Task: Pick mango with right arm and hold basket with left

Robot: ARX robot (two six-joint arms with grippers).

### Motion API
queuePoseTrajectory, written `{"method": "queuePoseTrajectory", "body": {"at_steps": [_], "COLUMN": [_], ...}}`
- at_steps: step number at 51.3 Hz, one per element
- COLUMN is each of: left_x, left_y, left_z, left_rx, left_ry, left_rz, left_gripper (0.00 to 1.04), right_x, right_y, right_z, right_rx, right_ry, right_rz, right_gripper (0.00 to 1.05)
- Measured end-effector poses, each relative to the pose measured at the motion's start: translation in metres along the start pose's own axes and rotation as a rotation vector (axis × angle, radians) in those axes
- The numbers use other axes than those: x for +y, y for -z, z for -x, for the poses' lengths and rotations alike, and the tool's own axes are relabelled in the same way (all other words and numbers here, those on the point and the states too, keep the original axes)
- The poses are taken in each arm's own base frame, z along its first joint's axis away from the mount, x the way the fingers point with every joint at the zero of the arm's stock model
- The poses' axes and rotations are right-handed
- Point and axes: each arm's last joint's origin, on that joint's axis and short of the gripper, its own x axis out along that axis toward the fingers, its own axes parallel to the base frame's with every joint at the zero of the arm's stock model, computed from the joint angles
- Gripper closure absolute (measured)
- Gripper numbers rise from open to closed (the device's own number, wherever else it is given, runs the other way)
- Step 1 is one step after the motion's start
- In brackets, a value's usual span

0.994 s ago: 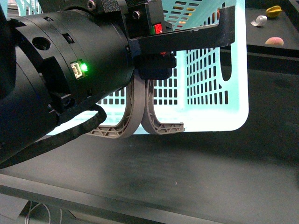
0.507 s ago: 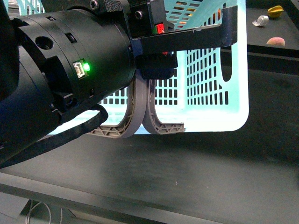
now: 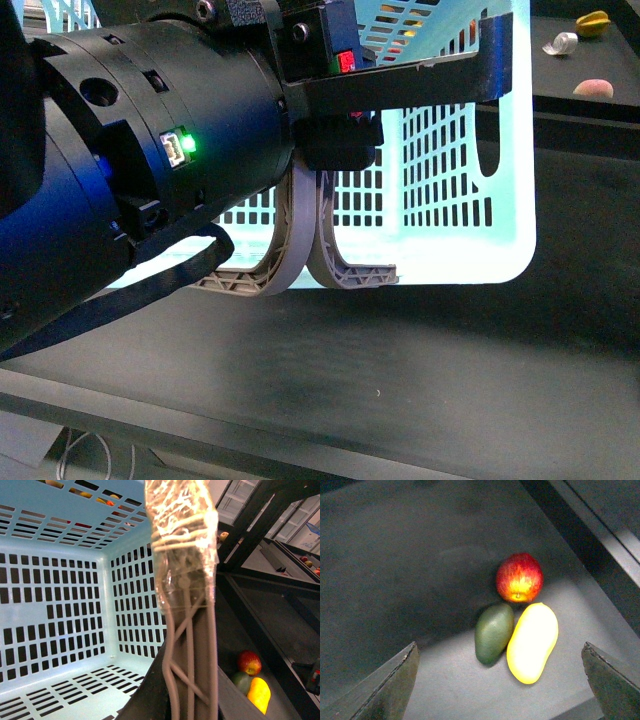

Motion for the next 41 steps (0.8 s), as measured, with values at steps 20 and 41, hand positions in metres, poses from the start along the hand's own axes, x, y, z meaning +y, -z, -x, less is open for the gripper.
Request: {"method": "queuePoseTrajectory", "body": {"at_steps": [20,41], "left_x": [0.000,0.000], "left_y": [0.000,0.000], "left_z": [0.000,0.000], "left_rx": [0.000,0.000], "left_ry": [-0.001,0.001], "left_rz": [0.000,0.000], "left_gripper": [0.98,0.98], "right_x": [-0.019,-0.031], "right_y": [0.025,0.045], "right_z": [-0.072,-0.124], "right_rx": [0.123,0.194], "right_ry": [0.135,0.209], "right_rz": [-0.063,-0.078], "right_gripper": [0.08,0.08]}}
